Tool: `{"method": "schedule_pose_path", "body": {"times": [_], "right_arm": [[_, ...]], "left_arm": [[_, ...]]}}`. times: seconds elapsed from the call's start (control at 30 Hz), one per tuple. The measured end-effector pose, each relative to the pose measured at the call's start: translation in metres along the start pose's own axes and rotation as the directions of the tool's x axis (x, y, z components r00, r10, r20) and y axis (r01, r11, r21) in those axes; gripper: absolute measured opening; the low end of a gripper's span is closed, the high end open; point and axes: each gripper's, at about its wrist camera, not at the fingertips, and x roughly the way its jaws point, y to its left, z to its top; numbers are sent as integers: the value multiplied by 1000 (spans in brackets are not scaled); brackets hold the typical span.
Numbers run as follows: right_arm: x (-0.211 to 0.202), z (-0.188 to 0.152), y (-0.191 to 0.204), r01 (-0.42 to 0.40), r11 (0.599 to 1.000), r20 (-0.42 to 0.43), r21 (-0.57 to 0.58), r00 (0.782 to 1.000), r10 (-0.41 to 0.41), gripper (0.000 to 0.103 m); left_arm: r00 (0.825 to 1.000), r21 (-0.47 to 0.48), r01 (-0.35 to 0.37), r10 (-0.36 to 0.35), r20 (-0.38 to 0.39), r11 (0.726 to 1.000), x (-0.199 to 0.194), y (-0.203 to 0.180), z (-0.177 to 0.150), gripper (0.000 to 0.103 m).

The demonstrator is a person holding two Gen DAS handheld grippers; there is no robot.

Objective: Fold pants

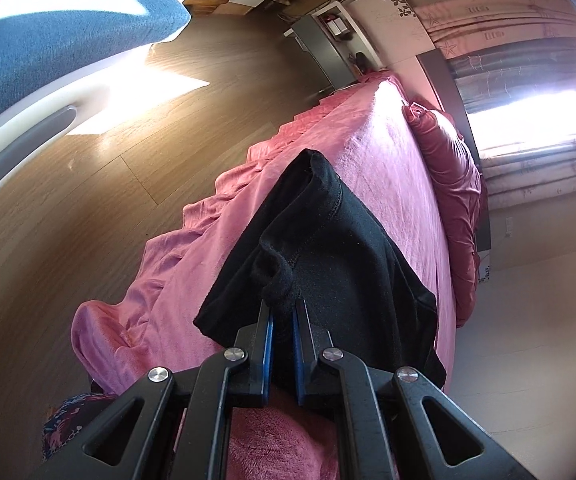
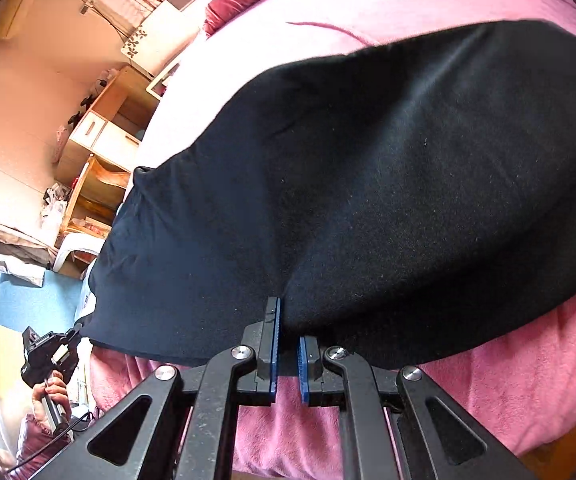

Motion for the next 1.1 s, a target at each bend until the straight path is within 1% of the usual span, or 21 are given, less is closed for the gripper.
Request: {"method": "schedule_pose_path", "body": {"times": [0.03,0.13,0.2,0.27,0.37,0.4,0.43,0.47,0.5,0.53,0.57,0.63,0.67,0.73,0.77,0.83,0.87,0.9,0.97,1.03,1.1], "right_arm": [[-2,1,-3,1,1000,-3,-13,1000,-1,8],[1,-6,-7,39,999,-47,-33,998,-41,7],[9,-8,-8,71,996,-53,-54,996,-74,7],[13,-7,-14,74,996,-50,-41,996,-76,7],[12,-2,-18,59,998,-54,-32,997,-60,7],[10,-2,-20,50,998,-55,-31,997,-52,7],[8,-1,-20,35,999,-54,-20,998,-36,11],[5,-2,-25,3,1000,-60,6,998,-2,19],[1,-2,-30,-22,999,-68,32,997,25,24],[-5,0,-33,-35,998,-58,45,998,38,32],[-17,3,-37,-38,998,-32,46,999,39,36],[-42,8,-50,-62,996,25,72,998,60,37],[-56,9,-60,-68,993,56,95,996,63,37],[-86,13,-88,-42,987,141,157,990,20,37],[-103,17,-106,-28,979,189,203,982,-11,37],[-125,22,-140,6,957,244,291,966,-80,36],[-136,27,-159,30,940,274,341,953,-130,33],[-144,31,-174,38,926,291,376,944,-157,31],[-154,41,-205,30,885,317,464,928,-198,30],[-158,52,-227,15,854,334,521,916,-220,30],[-157,65,-248,7,823,334,568,912,-238,30]], "left_arm": [[1000,0,-6,6,-2,1000,0,0,1,8],[999,2,-28,28,-17,1000,3,3,-1,8],[999,-9,-40,40,-27,999,4,8,-4,8],[999,-11,-47,47,-26,999,2,11,-7,8],[995,5,-91,91,-29,996,7,8,-7,8],[993,33,-117,118,-27,993,7,4,-8,12],[987,70,-155,157,-24,985,7,-1,-9,13],[981,86,-190,193,-19,978,7,-5,-10,22],[976,85,-216,218,-12,973,5,-7,-9,27],[975,79,-219,220,-4,972,2,-8,-8,27],[973,76,-229,229,11,970,-3,-10,-6,28],[954,88,-297,292,69,951,-14,-19,-4,29],[946,100,-318,308,105,943,-20,-24,-3,29],[936,125,-333,311,167,935,-31,-36,-4,29],[933,138,-331,303,193,933,-35,-43,-6,29],[939,172,-306,267,216,936,-37,-57,-10,29],[943,197,-296,252,218,935,-36,-66,-13,29],[947,229,-286,238,216,931,-33,-76,-17,29],[959,293,-260,210,192,920,-21,-96,-28,29],[972,350,-226,185,148,909,-7,-115,-39,29],[981,397,-194,167,102,897,9,-131,-51,29]]}}
